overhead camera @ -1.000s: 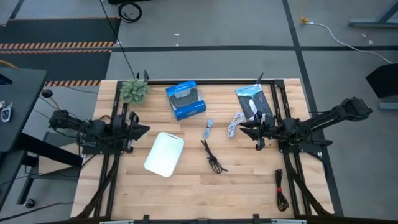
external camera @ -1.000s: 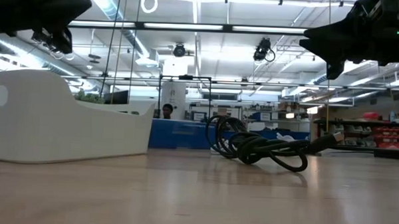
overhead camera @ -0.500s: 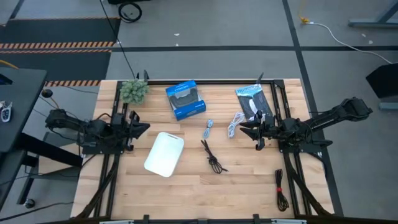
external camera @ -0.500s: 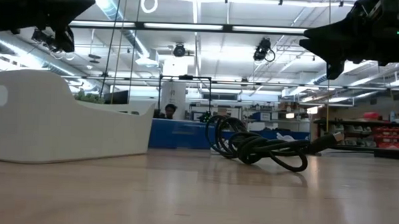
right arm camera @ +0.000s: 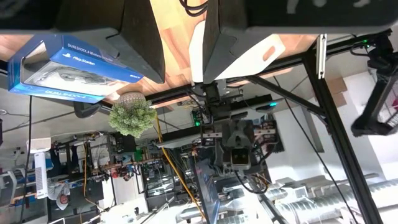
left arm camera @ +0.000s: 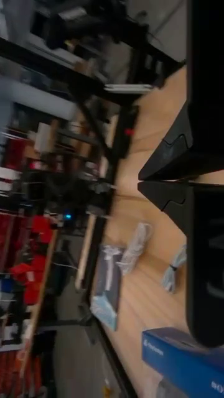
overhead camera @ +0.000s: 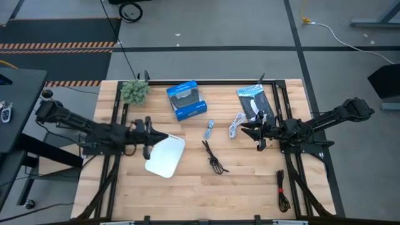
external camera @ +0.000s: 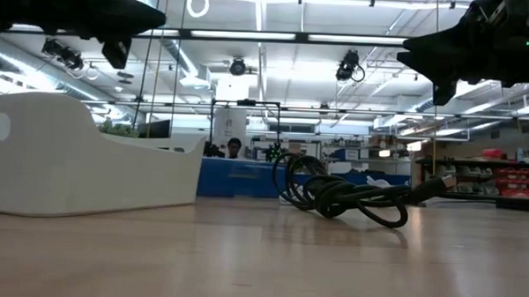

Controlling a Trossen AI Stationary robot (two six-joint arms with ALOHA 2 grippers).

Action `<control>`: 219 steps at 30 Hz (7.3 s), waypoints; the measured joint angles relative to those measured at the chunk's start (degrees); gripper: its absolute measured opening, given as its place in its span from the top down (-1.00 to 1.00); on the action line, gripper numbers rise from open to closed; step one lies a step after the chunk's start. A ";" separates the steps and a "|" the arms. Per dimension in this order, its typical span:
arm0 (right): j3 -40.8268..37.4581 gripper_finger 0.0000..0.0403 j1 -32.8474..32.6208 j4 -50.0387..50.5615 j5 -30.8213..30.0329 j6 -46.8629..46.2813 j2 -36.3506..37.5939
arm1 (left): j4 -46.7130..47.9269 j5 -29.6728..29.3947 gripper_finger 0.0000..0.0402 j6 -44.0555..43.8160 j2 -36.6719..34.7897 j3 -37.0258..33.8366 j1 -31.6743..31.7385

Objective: Pick and place USB-C Cables
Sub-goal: Put the left black charger cable into the white bin, then put the blue charger cable into the white bin

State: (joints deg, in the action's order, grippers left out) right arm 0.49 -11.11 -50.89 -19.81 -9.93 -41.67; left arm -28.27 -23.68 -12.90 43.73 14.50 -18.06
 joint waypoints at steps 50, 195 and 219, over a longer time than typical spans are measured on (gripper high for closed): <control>0.00 0.43 0.00 -0.04 0.00 0.00 0.02 | 56.42 29.40 -0.29 26.86 75.09 75.42 12.32; 0.04 0.43 0.00 -0.90 0.00 0.00 -0.42 | 87.42 4.04 0.37 -44.85 58.59 66.38 4.00; 0.04 0.43 0.00 -0.90 0.00 0.00 -0.42 | 51.82 1.92 0.04 -21.95 72.04 69.60 17.84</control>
State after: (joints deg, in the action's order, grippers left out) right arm 0.54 -11.11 -51.78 -19.81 -9.93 -42.09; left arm 23.55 -21.76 -34.85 115.77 84.09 -0.23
